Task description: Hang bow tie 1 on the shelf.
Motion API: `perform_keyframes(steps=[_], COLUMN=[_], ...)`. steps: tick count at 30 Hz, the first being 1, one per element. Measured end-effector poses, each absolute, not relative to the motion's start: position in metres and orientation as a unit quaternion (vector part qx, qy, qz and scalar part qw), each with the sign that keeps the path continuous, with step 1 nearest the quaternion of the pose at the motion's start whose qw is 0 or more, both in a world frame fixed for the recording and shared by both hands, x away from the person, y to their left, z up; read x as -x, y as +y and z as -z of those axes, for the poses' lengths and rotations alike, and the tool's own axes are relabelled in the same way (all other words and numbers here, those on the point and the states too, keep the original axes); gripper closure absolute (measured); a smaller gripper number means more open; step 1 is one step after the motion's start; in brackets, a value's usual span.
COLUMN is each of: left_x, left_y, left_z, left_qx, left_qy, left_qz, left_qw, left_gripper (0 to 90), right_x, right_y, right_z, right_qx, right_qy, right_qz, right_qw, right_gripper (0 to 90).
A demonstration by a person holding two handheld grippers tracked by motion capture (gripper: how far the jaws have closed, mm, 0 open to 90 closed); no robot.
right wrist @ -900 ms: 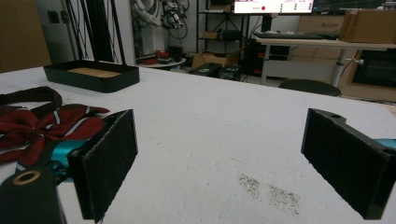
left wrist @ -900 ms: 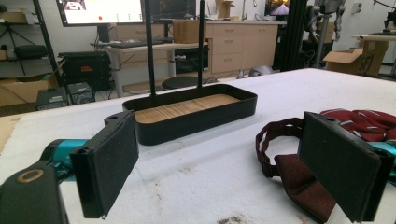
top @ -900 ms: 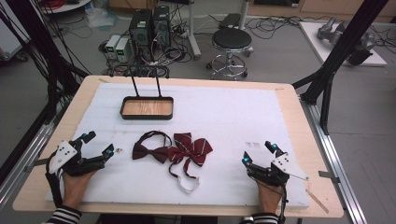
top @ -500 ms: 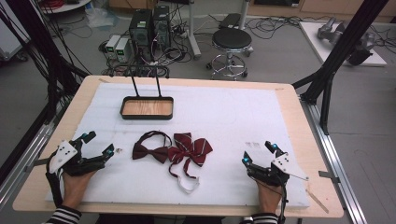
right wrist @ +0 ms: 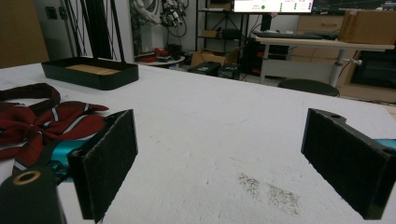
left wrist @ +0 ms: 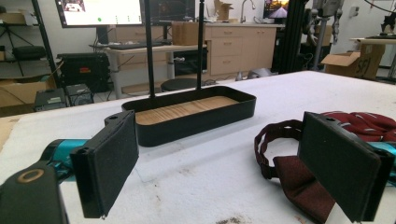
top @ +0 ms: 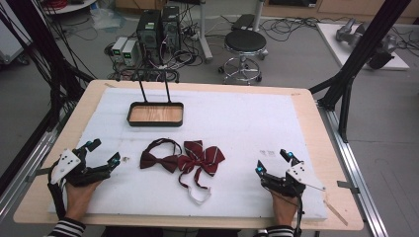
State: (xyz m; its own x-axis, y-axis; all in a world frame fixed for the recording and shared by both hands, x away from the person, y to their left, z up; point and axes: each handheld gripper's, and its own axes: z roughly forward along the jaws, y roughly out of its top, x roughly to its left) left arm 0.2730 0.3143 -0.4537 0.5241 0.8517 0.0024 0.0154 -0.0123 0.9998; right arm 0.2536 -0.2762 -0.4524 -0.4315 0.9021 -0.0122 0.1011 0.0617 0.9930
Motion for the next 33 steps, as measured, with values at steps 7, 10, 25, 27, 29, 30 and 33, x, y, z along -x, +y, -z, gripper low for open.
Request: perform_keyframes(steps=[7, 10, 25, 27, 29, 30, 33], left_x=[-0.274, -0.276, -0.295, -0.298, -0.302, -0.305, -0.310], left_y=[0.314, 0.314, 0.300, 0.295, 0.291, 0.289, 0.284], left_z=[0.453, 0.451, 0.399, 0.392, 0.385, 0.381, 0.370], left_qx=[-0.628, -0.636, -0.685, -0.696, -0.705, -0.710, -0.717], left_qy=[0.348, 0.348, 0.298, 0.288, 0.279, 0.277, 0.269], left_qz=[-0.336, -0.333, -0.314, -0.303, -0.289, -0.281, -0.264], left_qw=[0.610, 0.602, 0.585, 0.584, 0.584, 0.584, 0.586], left_gripper=[12.9, 12.9, 12.9, 12.9, 12.9, 12.9, 12.9], right_x=[-0.254, -0.254, -0.254, -0.254, -0.254, -0.254, -0.253], right_y=[-0.277, -0.276, -0.277, -0.277, -0.277, -0.277, -0.277], right_z=[0.452, 0.452, 0.453, 0.453, 0.453, 0.453, 0.453], right_qx=[-0.393, -0.394, -0.393, -0.393, -0.394, -0.393, -0.397], right_qy=[0.633, 0.633, 0.632, 0.631, 0.631, 0.632, 0.630], right_qz=[-0.561, -0.561, -0.562, -0.563, -0.562, -0.562, -0.563], right_qw=[0.361, 0.360, 0.361, 0.361, 0.362, 0.362, 0.360], right_gripper=[9.8, 9.8, 9.8, 9.8, 9.8, 9.8, 9.8])
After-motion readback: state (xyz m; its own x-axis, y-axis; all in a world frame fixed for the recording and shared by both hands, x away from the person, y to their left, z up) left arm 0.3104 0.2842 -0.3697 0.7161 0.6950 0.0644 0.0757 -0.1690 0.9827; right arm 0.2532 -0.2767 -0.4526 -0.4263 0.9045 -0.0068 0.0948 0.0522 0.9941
